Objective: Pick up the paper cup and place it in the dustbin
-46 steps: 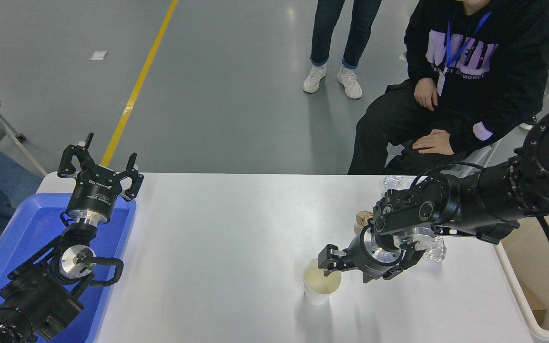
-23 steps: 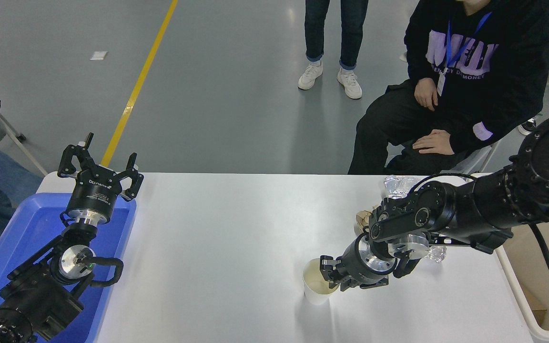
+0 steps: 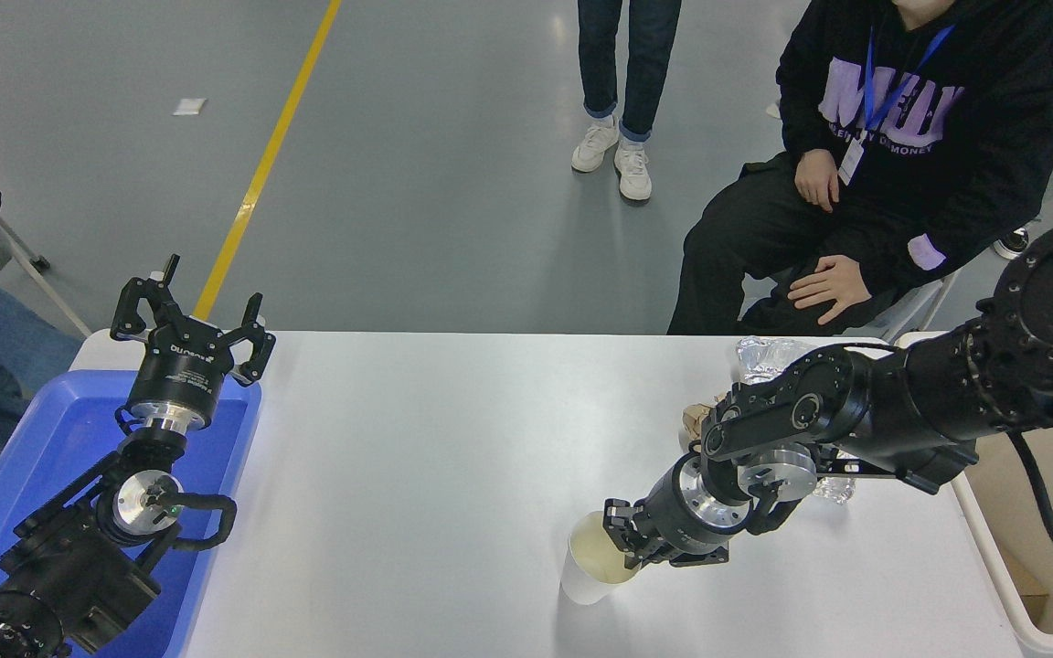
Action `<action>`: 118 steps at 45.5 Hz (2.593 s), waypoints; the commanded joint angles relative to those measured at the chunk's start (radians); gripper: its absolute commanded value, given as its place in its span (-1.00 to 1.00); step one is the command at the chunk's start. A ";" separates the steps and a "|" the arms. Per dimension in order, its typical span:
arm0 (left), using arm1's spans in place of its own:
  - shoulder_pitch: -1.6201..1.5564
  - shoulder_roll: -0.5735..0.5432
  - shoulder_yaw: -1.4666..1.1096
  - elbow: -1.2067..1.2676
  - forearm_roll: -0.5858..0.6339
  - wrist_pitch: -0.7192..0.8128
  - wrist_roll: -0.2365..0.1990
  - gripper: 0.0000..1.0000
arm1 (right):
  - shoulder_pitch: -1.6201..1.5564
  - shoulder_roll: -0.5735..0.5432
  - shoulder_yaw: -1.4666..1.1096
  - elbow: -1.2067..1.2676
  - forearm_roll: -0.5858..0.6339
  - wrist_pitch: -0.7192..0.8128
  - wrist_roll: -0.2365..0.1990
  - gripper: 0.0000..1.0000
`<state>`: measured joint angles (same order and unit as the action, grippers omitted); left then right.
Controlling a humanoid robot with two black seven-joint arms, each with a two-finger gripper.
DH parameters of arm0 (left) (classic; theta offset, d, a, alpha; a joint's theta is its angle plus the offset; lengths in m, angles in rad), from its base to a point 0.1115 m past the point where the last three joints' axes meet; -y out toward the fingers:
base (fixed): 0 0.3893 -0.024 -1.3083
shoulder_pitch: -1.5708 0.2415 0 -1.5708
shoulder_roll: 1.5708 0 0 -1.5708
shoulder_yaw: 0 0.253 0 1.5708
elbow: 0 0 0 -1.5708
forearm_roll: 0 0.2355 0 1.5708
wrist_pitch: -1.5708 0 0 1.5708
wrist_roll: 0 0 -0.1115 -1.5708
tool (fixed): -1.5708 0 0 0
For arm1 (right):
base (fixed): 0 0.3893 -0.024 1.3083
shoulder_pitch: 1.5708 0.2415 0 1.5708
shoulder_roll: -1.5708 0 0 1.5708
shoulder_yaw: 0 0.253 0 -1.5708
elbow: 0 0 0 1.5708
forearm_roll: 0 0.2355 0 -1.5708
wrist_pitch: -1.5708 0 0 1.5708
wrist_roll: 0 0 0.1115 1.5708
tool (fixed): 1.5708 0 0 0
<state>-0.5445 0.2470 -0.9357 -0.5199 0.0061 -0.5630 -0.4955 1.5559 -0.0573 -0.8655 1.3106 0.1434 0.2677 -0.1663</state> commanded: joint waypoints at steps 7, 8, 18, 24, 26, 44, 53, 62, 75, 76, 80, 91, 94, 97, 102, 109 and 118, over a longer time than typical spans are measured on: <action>0.000 0.000 0.000 0.000 0.000 0.000 0.000 0.96 | 0.064 -0.021 -0.033 0.006 0.008 0.108 0.001 -1.00; 0.000 0.000 0.000 0.000 0.000 0.000 0.000 0.96 | 0.070 -0.021 -0.036 0.006 0.008 0.117 0.001 -1.00; 0.000 0.000 0.000 0.000 0.000 0.000 0.000 0.96 | 0.108 -0.032 -0.044 0.010 0.008 0.174 0.001 -1.00; 0.000 0.000 0.000 0.000 0.000 0.000 0.000 0.96 | 0.171 -0.064 -0.056 0.048 0.008 0.222 -0.001 -1.00; 0.000 0.000 0.000 0.000 0.000 0.000 0.000 0.96 | 0.200 -0.072 -0.072 0.062 0.008 0.249 0.004 -1.00; 0.000 0.000 0.000 0.000 0.000 0.000 0.000 0.96 | 0.519 -0.167 -0.193 0.165 0.058 0.475 0.005 -1.00; 0.000 0.000 0.000 0.000 0.000 0.000 0.000 0.96 | 0.711 -0.159 -0.256 0.165 0.061 0.518 0.005 -1.00; 0.000 0.000 0.000 0.000 0.000 0.000 0.000 0.96 | 0.822 -0.157 -0.277 0.170 0.059 0.518 0.005 -1.00; 0.000 0.000 0.000 0.000 0.000 0.000 0.000 0.96 | 0.984 -0.162 -0.340 0.207 0.061 0.518 0.005 -1.00; 0.000 0.000 0.000 0.000 0.000 0.000 0.000 0.96 | 0.997 -0.162 -0.346 0.208 0.061 0.518 0.005 -1.00; 0.000 0.000 0.000 0.000 0.000 0.000 0.000 0.96 | 1.012 -0.164 -0.371 0.207 0.061 0.518 0.005 -1.00; 0.000 0.000 0.000 0.001 0.000 0.000 0.000 0.96 | 1.001 -0.165 -0.414 0.207 0.059 0.518 0.005 -1.00; 0.000 0.000 0.000 0.000 0.000 0.000 0.000 0.96 | 1.003 -0.167 -0.423 0.207 0.059 0.518 0.005 -1.00; 0.000 0.000 0.000 0.001 0.000 0.000 0.000 0.96 | 1.015 -0.170 -0.440 0.207 0.059 0.518 0.005 -1.00; 0.001 0.000 0.000 0.001 0.000 0.000 0.000 0.96 | 1.037 -0.197 -0.461 0.207 0.059 0.518 0.005 -1.00; 0.001 0.002 0.000 0.001 0.000 0.000 -0.002 0.96 | 1.020 -0.323 -0.539 0.188 0.033 0.518 0.004 -1.00; 0.003 0.002 0.000 0.001 0.000 0.000 -0.002 0.96 | 0.899 -0.490 -0.736 0.153 0.015 0.382 0.004 -1.00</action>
<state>-0.5431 0.2482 -0.9357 -0.5188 0.0063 -0.5630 -0.4960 2.5441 -0.3701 -1.4257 1.4929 0.1775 0.7722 -0.1621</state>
